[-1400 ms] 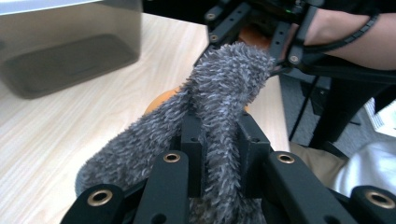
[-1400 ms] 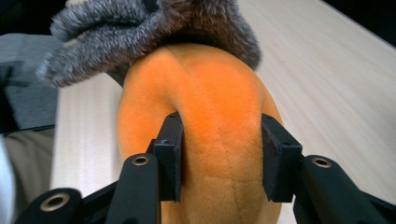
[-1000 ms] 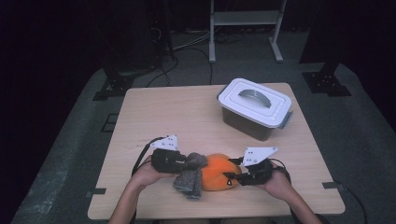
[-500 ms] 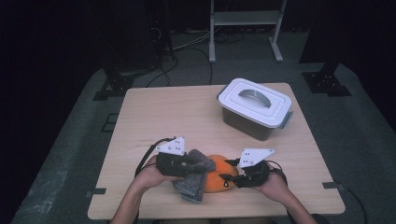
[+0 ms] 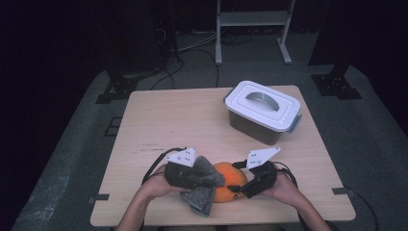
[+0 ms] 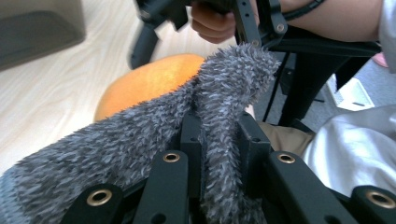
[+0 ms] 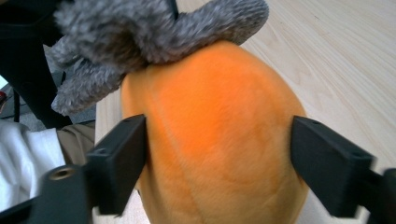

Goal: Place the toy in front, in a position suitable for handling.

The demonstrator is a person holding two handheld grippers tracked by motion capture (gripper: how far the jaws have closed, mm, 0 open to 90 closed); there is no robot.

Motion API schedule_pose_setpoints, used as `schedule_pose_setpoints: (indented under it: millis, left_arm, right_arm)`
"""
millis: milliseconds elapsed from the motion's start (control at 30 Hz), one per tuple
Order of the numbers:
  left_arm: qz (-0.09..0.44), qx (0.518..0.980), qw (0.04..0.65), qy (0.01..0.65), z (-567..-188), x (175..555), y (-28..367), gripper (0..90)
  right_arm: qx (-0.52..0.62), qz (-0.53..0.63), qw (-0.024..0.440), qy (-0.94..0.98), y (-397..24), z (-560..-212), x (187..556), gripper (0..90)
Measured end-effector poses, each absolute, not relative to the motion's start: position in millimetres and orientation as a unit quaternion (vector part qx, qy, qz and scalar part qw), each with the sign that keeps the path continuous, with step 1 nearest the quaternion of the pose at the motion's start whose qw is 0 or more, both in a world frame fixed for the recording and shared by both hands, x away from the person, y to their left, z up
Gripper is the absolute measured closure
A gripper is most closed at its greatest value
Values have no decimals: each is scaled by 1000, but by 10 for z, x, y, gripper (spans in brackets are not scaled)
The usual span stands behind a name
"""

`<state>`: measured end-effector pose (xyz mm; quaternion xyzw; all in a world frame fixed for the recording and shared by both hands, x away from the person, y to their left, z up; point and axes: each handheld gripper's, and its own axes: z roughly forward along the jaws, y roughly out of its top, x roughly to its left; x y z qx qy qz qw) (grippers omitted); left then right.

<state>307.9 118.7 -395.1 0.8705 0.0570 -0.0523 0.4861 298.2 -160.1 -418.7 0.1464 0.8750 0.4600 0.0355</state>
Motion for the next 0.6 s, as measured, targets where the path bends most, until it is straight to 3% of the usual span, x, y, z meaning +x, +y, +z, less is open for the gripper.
schedule_pose_setpoints:
  millis: [100, 333, 600]
  left_arm:
    - [-43, 871, 485, 65, -3945, 3110, 1258, 761]
    - [-40, 867, 486, 104, -4007, 3188, 1447, 761]
    - [-29, 849, 518, 99, -3890, 3169, 1376, 761]
  right_arm:
    - [148, 457, 46, 876, -1616, -4181, 2959, 354]
    - [158, 456, 51, 874, -1649, -4191, 2931, 378]
    - [182, 475, 70, 858, -1587, -4171, 2887, 423]
